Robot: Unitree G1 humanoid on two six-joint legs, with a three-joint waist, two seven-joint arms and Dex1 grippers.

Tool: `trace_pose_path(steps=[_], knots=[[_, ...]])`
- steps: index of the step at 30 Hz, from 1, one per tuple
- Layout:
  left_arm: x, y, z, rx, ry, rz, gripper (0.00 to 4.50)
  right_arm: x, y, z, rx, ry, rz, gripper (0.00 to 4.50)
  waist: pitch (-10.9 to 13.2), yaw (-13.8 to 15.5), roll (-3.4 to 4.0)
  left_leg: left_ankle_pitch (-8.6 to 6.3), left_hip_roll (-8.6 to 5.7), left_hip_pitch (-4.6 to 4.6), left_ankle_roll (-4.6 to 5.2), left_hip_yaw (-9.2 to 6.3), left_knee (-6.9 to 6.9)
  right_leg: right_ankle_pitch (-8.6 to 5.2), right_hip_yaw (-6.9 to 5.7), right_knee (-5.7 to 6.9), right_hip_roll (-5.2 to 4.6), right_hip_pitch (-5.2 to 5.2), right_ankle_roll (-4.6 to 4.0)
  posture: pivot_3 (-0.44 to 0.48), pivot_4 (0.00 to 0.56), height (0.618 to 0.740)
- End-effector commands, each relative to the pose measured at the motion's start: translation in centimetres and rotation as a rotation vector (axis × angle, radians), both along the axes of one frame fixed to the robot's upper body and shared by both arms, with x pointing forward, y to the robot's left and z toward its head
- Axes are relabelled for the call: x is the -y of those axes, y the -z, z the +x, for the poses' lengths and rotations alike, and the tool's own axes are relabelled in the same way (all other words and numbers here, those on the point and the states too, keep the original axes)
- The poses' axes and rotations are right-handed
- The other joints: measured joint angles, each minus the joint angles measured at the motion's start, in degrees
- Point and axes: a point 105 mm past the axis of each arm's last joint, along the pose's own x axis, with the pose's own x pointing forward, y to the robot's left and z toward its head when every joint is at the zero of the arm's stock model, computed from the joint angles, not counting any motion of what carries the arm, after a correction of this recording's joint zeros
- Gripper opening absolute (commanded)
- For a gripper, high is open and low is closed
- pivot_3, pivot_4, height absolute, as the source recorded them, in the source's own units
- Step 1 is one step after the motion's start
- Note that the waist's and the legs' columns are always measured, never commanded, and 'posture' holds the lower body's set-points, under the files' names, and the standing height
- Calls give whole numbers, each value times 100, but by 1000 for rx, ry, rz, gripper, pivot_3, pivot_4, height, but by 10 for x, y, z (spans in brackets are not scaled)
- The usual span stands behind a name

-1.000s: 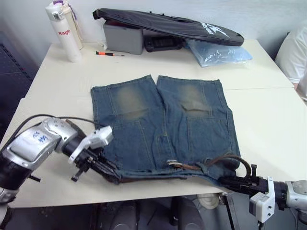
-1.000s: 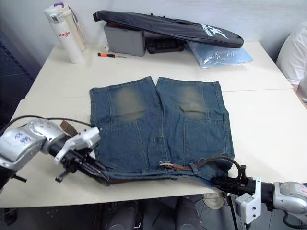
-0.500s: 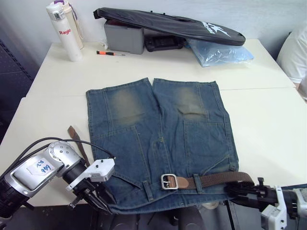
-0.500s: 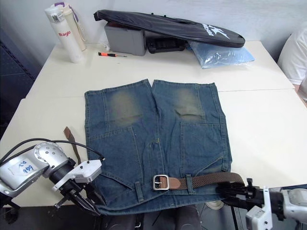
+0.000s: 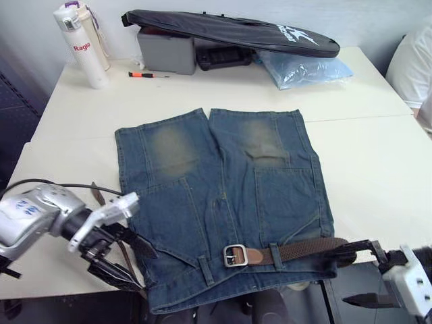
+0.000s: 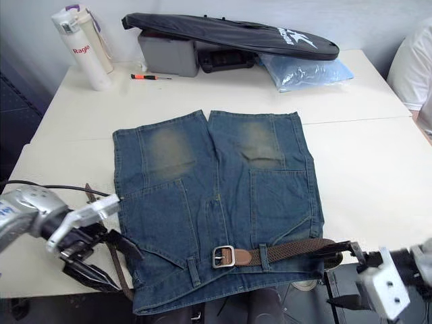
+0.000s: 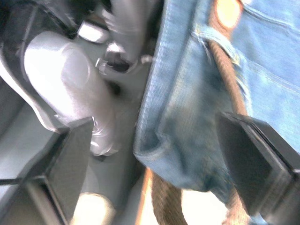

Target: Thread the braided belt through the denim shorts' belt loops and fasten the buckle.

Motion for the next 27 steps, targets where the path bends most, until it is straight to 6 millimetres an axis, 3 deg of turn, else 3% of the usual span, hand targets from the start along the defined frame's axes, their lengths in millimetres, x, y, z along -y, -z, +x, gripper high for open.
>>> trace_pose_path(steps=[1, 4, 8, 14, 19, 21, 22, 25, 27], knots=[[3, -7, 41, 147, -213, 8, 4438, 8, -11, 54, 89, 221, 51, 4500, -1, -28, -25, 0, 1, -1, 0, 0, 1, 5, 0, -7, 3, 2, 0, 0, 150, 740], [13, -12, 75, 234, -388, 16, 4438, 12, -25, 103, 188, 365, 94, 4500, 4, -121, -76, -11, 0, -16, 16, 18, 54, 51, 16, -35, 10, 18, 20, 0, 150, 740], [21, 3, 91, 311, -464, 161, 4438, 13, -11, 121, 118, 368, 58, 4500, 4, -134, -75, -9, 0, -32, 27, 48, 53, 67, 37, -27, 10, -15, 28, 0, 150, 740], [25, 38, 88, 250, -436, 375, 4438, 8, 39, 129, -38, 314, -69, 4500, 3, -132, -75, -10, 1, -33, 28, 75, 40, 67, 30, -26, 9, -31, 29, 0, 150, 740], [26, 73, 85, 211, -400, 511, 4438, 15, 89, 138, -129, 358, -251, 4500, -3, -150, -64, -10, 3, -21, 28, 77, 51, 67, 38, -8, 9, -29, 29, 0, 150, 740], [27, 80, 87, 196, -416, 517, 3869, 18, 102, 137, -172, 374, -287, 4500, -18, -151, -61, -11, 3, 7, 28, 83, 47, 67, 45, -12, 9, -5, 29, 0, 150, 740], [27, 83, 87, 193, -411, 523, 3549, 19, 105, 137, -182, 383, -293, 4252, -29, -152, -63, -13, 3, 24, 29, 82, 45, 66, 44, -13, 9, 12, 29, 0, 150, 740], [29, 86, 86, 183, -407, 523, 2376, 19, 111, 137, -206, 396, -288, 3295, -83, -150, -73, -13, 4, 30, 29, 82, 47, 67, 45, -10, 9, 18, 28, 0, 150, 740], [32, 85, 85, 180, -399, 508, 1554, 17, 109, 135, -188, 374, -289, 2425, -87, -149, -76, -13, 4, 31, 29, 81, 47, 66, 45, -9, 9, 18, 28, 0, 150, 740]])
